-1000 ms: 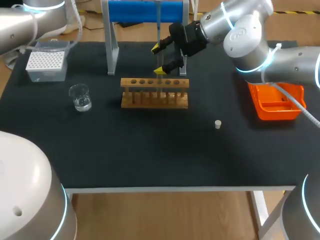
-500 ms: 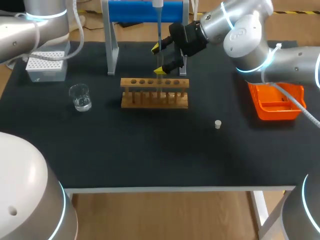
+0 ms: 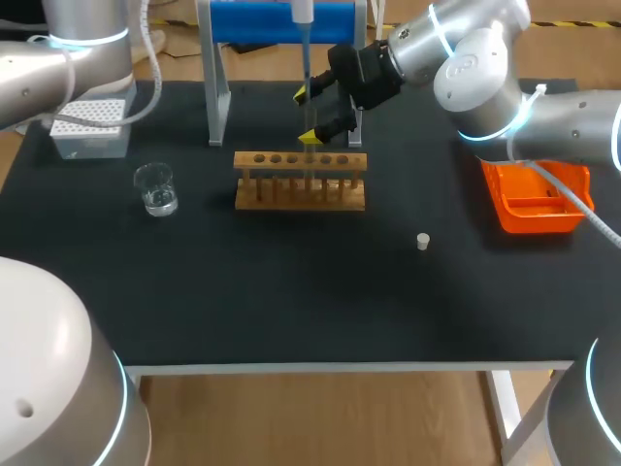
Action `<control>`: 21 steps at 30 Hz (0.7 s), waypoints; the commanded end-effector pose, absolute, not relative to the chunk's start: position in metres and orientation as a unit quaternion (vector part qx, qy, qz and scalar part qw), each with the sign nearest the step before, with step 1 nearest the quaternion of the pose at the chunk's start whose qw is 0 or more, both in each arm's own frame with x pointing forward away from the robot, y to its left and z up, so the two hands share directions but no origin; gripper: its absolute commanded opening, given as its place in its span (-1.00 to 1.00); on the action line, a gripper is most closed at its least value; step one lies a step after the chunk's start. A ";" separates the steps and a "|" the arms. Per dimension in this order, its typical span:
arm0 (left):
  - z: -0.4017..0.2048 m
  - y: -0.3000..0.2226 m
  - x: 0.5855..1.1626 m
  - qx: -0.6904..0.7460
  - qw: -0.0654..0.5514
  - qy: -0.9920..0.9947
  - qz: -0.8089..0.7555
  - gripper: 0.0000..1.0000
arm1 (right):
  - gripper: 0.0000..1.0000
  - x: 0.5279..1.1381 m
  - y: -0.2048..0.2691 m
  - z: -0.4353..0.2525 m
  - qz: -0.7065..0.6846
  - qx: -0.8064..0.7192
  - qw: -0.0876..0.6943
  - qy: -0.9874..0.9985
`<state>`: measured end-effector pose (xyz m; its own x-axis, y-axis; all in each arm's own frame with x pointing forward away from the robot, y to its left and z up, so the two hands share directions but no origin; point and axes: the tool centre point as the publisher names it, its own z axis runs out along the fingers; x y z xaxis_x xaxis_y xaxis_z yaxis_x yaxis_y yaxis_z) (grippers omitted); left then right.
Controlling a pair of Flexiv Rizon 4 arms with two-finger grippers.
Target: Invert the test tube, pick up the pipette, mount the tip to pipette, aspirate from beaker and dispense into the tube, eject the tip, return the pipette, and cap with the stopper.
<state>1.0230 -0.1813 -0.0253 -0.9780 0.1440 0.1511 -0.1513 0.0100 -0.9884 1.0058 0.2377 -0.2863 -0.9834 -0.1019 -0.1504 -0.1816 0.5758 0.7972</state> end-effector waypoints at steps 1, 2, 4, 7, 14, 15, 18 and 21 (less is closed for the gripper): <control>-0.022 -0.179 1.018 0.008 0.098 -0.708 0.699 -1.00 | 1.00 1.006 0.237 -0.286 0.453 -0.080 0.043 0.887; -0.022 -0.179 1.018 0.009 0.098 -0.710 0.697 -1.00 | 1.00 1.006 0.237 -0.286 0.453 -0.080 0.043 0.887; -0.022 -0.178 1.019 0.010 0.097 -0.711 0.696 -1.00 | 1.00 1.006 0.237 -0.286 0.453 -0.080 0.043 0.887; -0.021 -0.178 1.020 0.007 0.092 -0.713 0.695 -1.00 | 1.00 1.006 0.237 -0.286 0.453 -0.080 0.043 0.887; -0.018 -0.183 1.024 -0.010 0.089 -0.709 0.700 -1.00 | 1.00 1.006 0.237 -0.286 0.453 -0.080 0.043 0.887; -0.017 -0.183 1.024 -0.011 0.089 -0.708 0.700 -1.00 | 1.00 1.006 0.237 -0.286 0.453 -0.080 0.043 0.887; -0.017 -0.187 1.024 -0.015 0.092 -0.707 0.701 -1.00 | 1.00 1.006 0.237 -0.286 0.453 -0.080 0.043 0.887; -0.017 -0.190 1.023 -0.017 0.095 -0.706 0.702 -1.00 | 1.00 1.006 0.237 -0.286 0.453 -0.080 0.043 0.887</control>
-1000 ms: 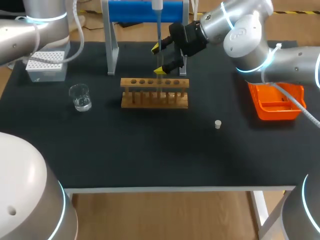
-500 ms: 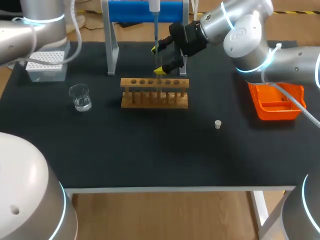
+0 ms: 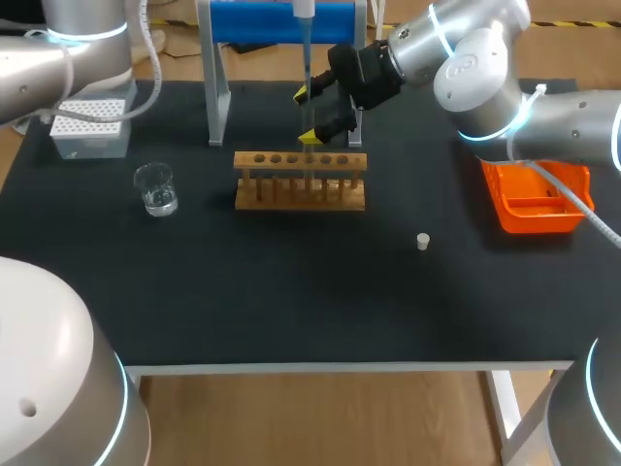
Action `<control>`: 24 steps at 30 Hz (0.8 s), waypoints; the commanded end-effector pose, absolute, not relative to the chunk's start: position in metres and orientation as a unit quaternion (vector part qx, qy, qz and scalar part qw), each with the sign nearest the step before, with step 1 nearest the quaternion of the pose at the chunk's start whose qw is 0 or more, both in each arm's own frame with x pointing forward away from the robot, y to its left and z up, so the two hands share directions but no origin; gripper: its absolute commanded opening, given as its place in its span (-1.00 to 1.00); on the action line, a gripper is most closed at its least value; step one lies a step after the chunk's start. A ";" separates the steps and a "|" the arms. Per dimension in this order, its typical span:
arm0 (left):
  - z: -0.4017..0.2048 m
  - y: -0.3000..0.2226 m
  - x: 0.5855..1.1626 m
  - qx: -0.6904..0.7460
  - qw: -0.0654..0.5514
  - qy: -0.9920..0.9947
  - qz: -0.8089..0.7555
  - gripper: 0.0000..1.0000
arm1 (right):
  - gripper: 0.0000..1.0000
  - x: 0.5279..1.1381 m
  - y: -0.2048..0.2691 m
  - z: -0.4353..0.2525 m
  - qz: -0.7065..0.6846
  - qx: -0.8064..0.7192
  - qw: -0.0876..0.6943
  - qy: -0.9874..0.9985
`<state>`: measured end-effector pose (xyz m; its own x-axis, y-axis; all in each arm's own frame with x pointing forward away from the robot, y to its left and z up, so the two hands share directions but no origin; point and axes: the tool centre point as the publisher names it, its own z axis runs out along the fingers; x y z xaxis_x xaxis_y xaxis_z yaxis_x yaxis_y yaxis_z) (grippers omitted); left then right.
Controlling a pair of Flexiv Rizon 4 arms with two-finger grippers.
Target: Invert the test tube, pick up the pipette, mount the tip to pipette, aspirate from beaker and dispense into the tube, eject the tip, return the pipette, and cap with the stopper.
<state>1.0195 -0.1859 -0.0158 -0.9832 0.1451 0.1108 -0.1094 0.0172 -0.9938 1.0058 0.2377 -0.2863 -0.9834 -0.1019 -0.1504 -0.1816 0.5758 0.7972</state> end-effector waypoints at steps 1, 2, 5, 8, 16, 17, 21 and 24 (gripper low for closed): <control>-0.017 -0.191 1.023 -0.018 0.096 -0.705 0.702 -1.00 | 1.00 1.006 0.237 -0.286 0.453 -0.080 0.043 0.887; -0.017 -0.192 1.022 -0.018 0.097 -0.705 0.703 -1.00 | 1.00 1.006 0.237 -0.286 0.453 -0.080 0.043 0.887; -0.017 -0.195 1.020 -0.020 0.099 -0.704 0.703 -1.00 | 1.00 1.006 0.237 -0.286 0.453 -0.080 0.043 0.887; -0.017 -0.199 1.018 -0.022 0.101 -0.703 0.703 -1.00 | 1.00 1.006 0.237 -0.286 0.453 -0.080 0.043 0.887; -0.018 -0.200 1.009 -0.017 0.099 -0.704 0.703 -1.00 | 1.00 1.006 0.237 -0.286 0.453 -0.080 0.043 0.887; -0.018 -0.200 1.008 -0.017 0.098 -0.704 0.703 -1.00 | 1.00 1.006 0.237 -0.286 0.453 -0.080 0.043 0.887; -0.019 -0.200 1.003 -0.011 0.094 -0.706 0.702 -1.00 | 1.00 1.006 0.237 -0.286 0.453 -0.080 0.043 0.887; -0.020 -0.199 1.000 -0.008 0.091 -0.706 0.702 -1.00 | 1.00 1.006 0.237 -0.286 0.453 -0.080 0.043 0.887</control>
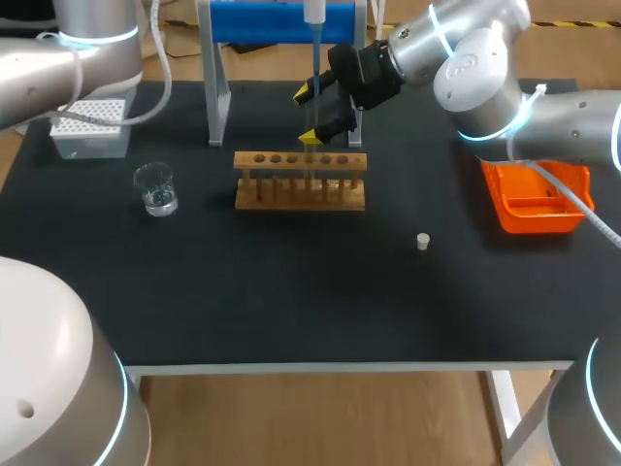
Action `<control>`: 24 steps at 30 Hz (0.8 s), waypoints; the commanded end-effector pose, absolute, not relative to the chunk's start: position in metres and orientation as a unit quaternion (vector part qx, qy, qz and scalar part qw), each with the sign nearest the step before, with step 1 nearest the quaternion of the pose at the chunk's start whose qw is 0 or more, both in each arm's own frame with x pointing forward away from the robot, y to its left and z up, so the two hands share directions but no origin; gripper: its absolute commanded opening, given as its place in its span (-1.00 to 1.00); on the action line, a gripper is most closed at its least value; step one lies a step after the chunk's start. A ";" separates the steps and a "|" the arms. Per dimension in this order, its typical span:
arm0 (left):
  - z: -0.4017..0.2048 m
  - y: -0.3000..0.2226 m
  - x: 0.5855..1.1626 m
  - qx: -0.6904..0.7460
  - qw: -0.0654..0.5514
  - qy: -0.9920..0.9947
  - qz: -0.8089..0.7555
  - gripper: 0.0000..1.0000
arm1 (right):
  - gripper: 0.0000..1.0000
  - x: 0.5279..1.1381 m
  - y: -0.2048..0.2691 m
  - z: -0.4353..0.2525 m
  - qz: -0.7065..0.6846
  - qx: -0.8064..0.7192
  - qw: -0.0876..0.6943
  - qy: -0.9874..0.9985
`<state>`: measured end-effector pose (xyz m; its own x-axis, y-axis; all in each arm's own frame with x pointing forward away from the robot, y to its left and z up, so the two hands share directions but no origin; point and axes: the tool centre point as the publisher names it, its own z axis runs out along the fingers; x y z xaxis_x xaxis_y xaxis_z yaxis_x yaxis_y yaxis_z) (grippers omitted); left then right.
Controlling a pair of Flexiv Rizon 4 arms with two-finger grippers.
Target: Invert the test tube, pick up the pipette, mount the tip to pipette, aspirate from beaker and dispense into the tube, eject the tip, return the pipette, and cap with the stopper.
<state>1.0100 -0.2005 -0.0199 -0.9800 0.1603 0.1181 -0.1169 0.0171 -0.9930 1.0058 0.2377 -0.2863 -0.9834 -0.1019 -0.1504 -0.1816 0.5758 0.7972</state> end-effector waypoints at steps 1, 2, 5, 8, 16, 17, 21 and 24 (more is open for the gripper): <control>-0.020 -0.199 0.999 -0.007 0.089 -0.706 0.702 -1.00 | 1.00 1.006 0.237 -0.286 0.453 -0.080 0.043 0.887; -0.020 -0.199 0.998 -0.006 0.089 -0.706 0.703 -1.00 | 1.00 1.006 0.237 -0.286 0.453 -0.080 0.043 0.887; -0.021 -0.197 0.995 -0.001 0.085 -0.707 0.702 -1.00 | 1.00 1.006 0.237 -0.286 0.453 -0.080 0.043 0.887; -0.022 -0.194 0.993 0.007 0.080 -0.709 0.701 -1.00 | 1.00 1.006 0.237 -0.286 0.453 -0.080 0.043 0.887; -0.026 -0.189 0.991 0.016 0.069 -0.709 0.701 -1.00 | 1.00 1.006 0.237 -0.286 0.453 -0.080 0.043 0.887; -0.027 -0.189 0.991 0.017 0.066 -0.710 0.701 -1.00 | 1.00 1.006 0.237 -0.286 0.453 -0.080 0.043 0.887; -0.029 -0.187 0.991 0.017 0.057 -0.710 0.702 -1.00 | 1.00 1.006 0.237 -0.286 0.453 -0.080 0.043 0.887; -0.030 -0.186 0.992 0.015 0.050 -0.709 0.703 -1.00 | 1.00 1.006 0.237 -0.286 0.453 -0.080 0.043 0.887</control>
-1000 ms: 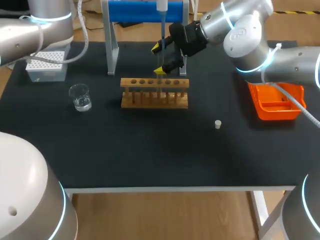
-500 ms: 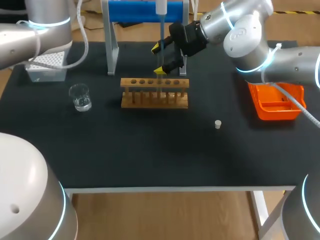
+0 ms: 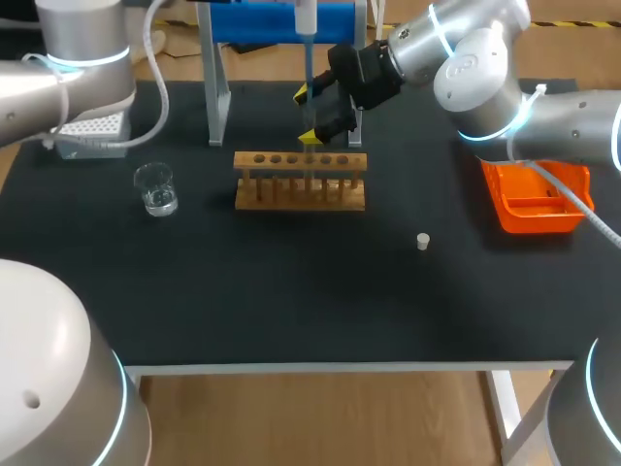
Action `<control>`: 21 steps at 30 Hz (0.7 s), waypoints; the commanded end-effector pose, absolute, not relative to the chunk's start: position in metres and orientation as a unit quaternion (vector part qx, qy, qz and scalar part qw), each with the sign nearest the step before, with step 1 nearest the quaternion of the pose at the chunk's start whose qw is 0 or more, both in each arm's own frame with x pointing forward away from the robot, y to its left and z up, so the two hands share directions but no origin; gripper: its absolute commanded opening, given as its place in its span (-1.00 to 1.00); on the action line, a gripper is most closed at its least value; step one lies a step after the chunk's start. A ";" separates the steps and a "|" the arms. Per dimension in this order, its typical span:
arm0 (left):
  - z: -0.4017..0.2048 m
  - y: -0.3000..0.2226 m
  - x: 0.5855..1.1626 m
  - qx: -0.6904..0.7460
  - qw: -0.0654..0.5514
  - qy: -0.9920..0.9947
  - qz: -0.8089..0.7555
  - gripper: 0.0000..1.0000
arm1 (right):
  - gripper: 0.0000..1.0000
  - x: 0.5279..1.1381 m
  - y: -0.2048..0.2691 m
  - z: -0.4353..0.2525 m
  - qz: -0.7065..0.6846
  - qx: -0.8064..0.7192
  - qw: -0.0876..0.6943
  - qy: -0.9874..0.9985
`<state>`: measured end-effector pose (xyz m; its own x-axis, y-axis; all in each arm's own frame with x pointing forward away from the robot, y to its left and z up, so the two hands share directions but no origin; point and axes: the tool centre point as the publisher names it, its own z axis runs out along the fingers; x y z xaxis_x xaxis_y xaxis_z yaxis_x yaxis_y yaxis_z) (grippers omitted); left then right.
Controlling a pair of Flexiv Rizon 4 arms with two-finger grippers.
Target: Invert the test tube, pick up the pipette, mount the tip to pipette, aspirate from beaker and dispense into the tube, eject the tip, return the pipette, and cap with the stopper.
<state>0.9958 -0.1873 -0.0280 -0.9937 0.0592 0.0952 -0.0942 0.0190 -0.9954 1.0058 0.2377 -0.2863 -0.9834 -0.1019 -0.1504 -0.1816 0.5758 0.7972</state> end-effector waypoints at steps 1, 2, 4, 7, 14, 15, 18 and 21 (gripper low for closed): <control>-0.030 -0.186 0.993 0.015 0.047 -0.709 0.704 -1.00 | 1.00 1.006 0.237 -0.286 0.453 -0.080 0.043 0.887; -0.031 -0.185 0.993 0.015 0.047 -0.708 0.704 -1.00 | 1.00 1.006 0.237 -0.286 0.453 -0.080 0.043 0.887; -0.032 -0.185 0.995 0.015 0.047 -0.708 0.704 -1.00 | 1.00 1.006 0.237 -0.286 0.453 -0.080 0.043 0.887; -0.032 -0.185 0.997 0.013 0.046 -0.708 0.704 -1.00 | 1.00 1.006 0.237 -0.286 0.453 -0.080 0.043 0.887; -0.034 -0.186 1.002 0.010 0.050 -0.709 0.703 -1.00 | 1.00 1.006 0.237 -0.286 0.453 -0.080 0.043 0.887; -0.034 -0.186 1.003 0.010 0.050 -0.709 0.703 -1.00 | 1.00 1.006 0.237 -0.286 0.453 -0.080 0.043 0.887; -0.035 -0.186 1.004 0.010 0.052 -0.709 0.703 -1.00 | 1.00 1.006 0.237 -0.286 0.453 -0.080 0.043 0.887; -0.037 -0.186 1.006 0.010 0.055 -0.709 0.703 -1.00 | 1.00 1.006 0.237 -0.286 0.453 -0.080 0.043 0.887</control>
<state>1.0012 -0.1858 -0.0348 -0.9944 0.0524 0.0916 -0.0910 0.0137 -0.9958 1.0058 0.2377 -0.2863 -0.9834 -0.1019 -0.1504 -0.1816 0.5758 0.7972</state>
